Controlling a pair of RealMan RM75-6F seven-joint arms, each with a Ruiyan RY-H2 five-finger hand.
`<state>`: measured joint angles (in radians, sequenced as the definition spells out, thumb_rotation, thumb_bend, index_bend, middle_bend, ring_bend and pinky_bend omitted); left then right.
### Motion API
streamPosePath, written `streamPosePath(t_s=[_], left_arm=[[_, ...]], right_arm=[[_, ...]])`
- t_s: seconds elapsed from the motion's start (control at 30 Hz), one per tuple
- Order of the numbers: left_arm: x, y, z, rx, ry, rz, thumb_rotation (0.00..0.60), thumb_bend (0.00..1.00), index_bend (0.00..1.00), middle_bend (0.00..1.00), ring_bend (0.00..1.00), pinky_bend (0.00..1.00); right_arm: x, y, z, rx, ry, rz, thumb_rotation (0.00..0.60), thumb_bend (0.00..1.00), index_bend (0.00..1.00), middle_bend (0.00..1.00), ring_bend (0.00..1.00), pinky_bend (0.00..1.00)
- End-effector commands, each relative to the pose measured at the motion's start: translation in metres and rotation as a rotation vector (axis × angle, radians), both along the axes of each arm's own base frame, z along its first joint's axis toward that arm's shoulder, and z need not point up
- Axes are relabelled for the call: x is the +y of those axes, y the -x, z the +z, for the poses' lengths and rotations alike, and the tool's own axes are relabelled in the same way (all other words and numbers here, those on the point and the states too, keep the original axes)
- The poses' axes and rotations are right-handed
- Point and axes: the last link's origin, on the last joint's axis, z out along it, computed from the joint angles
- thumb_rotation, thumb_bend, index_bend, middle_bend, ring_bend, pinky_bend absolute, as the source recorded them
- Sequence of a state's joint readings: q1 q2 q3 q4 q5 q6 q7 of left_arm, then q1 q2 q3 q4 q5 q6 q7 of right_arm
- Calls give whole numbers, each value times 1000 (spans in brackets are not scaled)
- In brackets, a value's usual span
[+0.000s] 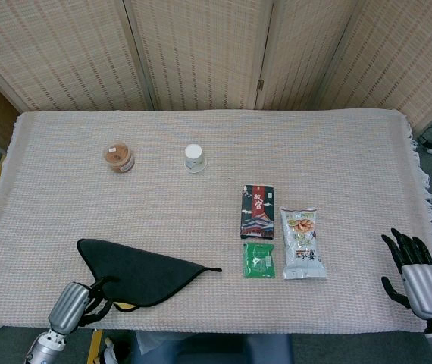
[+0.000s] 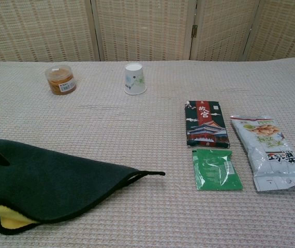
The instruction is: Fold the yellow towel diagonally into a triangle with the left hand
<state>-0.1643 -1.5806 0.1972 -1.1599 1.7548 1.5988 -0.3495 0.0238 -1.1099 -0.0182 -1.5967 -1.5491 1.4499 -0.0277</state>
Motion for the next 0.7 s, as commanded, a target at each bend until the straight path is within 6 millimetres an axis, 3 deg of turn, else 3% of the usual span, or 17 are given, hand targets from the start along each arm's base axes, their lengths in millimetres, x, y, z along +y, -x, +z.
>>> streamPosePath(t_s=[0.03,0.3,0.5,0.53,0.57,0.6,0.67,0.7], left_arm=[[0,1,2,1,14,6,600,478,226,1000,1000,1000],[1,-1,20,23,-20,-17,600,477,231,1000,1000,1000],[15,7,69,88,-209,-29,600,477,264,992,995,1000],[17,10,78,120,-248,-19,600,478,271,930,942,985],[20,14,90,170,-296,-2,600,477,274,870,882,938],[22,18,98,216,-328,16,600,478,274,748,755,823],[28,27,114,317,-379,72,600,473,247,464,442,458],[31,29,121,360,-393,102,600,470,234,384,359,366]], right_arm=[[1,0,0,0,3,0,600,448,0,0,0,0],[3,0,2,-3,12,-1,600,447,0,0,0,0],[3,-1,4,0,21,4,600,447,0,0,0,0],[3,-1,5,3,26,7,600,447,0,0,0,0],[2,-2,5,7,32,10,600,447,0,0,0,0],[1,-2,5,9,36,13,600,447,0,0,0,0],[-3,-3,4,18,48,26,600,447,0,0,0,0],[-5,-4,3,28,55,38,600,447,0,0,0,0]])
